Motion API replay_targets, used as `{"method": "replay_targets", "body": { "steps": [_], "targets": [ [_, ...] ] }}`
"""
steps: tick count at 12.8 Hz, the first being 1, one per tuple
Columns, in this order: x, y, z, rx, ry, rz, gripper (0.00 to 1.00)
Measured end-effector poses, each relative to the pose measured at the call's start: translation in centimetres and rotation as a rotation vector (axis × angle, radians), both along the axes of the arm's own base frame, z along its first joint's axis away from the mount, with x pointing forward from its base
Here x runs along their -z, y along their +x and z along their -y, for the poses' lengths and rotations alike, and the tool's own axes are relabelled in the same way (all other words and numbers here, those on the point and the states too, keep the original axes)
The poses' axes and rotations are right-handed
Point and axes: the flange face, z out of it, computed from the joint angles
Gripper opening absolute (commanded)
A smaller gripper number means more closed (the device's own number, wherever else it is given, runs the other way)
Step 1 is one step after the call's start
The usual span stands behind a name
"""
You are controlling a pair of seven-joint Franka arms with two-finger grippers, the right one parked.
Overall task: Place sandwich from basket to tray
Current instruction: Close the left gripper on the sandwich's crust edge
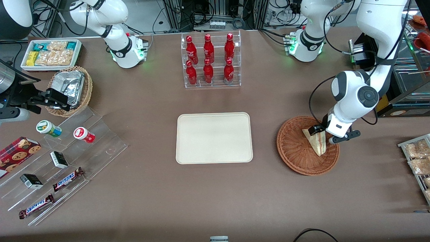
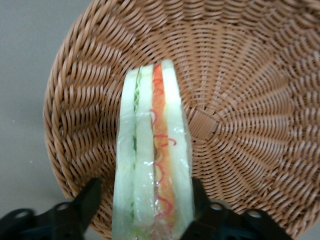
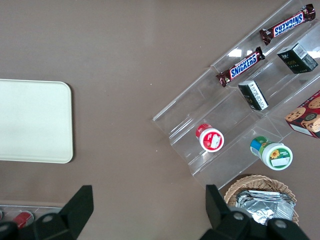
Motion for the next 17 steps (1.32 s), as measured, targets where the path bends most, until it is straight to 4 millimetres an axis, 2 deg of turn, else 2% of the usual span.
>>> {"method": "replay_targets", "body": {
  "steps": [1, 5, 8, 10, 14, 17],
  "targets": [
    [0.1, -0.1, 0.0, -0.005, 0.000, 0.000, 0.00],
    [-0.3, 0.0, 0.0, -0.011, 0.001, 0.007, 0.00],
    [-2.4, 0.6, 0.2, -0.012, 0.003, 0.043, 0.00],
    [-5.4, 1.0, 1.4, 0.013, 0.005, 0.037, 0.00],
    [-13.1, 2.9, 2.7, 0.045, 0.018, 0.000, 0.00],
    [-17.4, 3.8, 5.3, 0.109, 0.040, -0.017, 0.00]
  ]
}}
